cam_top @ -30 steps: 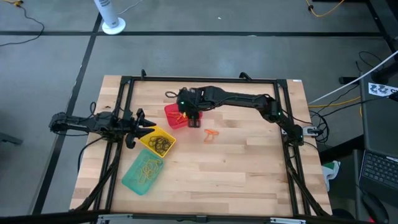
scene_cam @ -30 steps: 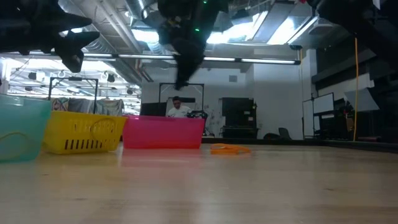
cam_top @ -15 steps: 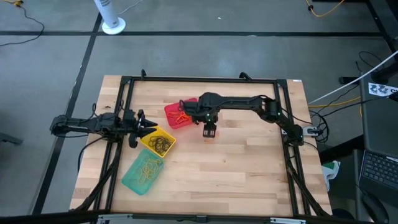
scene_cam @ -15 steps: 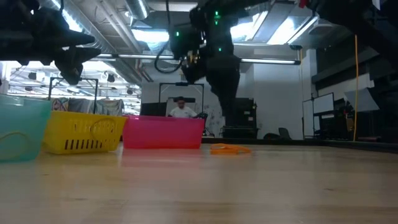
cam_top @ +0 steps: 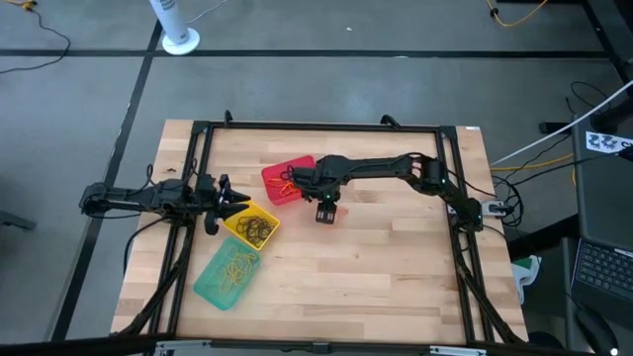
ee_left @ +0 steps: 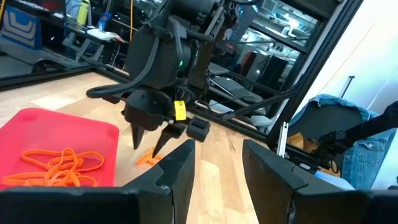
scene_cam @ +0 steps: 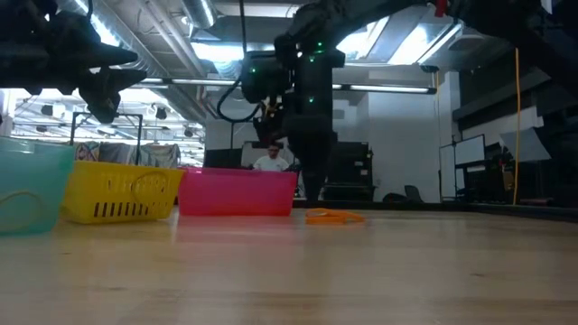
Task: Sort rubber bands into baskets
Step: Put the orange rubber band into the red bin
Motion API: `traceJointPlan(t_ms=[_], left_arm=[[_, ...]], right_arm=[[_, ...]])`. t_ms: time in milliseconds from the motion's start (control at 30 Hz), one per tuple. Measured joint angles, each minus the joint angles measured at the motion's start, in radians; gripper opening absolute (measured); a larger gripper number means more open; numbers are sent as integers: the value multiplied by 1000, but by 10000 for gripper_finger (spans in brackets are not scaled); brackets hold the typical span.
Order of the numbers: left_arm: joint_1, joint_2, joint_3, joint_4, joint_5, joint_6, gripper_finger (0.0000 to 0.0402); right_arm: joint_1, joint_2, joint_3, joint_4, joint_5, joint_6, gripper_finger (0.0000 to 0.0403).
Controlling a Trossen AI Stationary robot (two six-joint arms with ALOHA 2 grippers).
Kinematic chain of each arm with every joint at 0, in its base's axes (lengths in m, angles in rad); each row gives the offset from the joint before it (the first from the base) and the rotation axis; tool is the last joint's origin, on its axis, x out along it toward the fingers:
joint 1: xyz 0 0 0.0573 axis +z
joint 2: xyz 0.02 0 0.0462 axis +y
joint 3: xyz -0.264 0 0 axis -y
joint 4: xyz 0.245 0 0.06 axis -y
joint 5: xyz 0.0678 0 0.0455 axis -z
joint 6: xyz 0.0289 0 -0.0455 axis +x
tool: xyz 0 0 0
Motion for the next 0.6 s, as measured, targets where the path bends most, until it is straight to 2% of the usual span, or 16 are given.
traceJointPlan(t_ms=[133,600], left_arm=[[0,0,0,0,0,-1,131],[0,0,0,0,0,-1,131]], right_arm=[[0,0,-34,29,30,23,166],[0,-2,-125,125,21,52,166]])
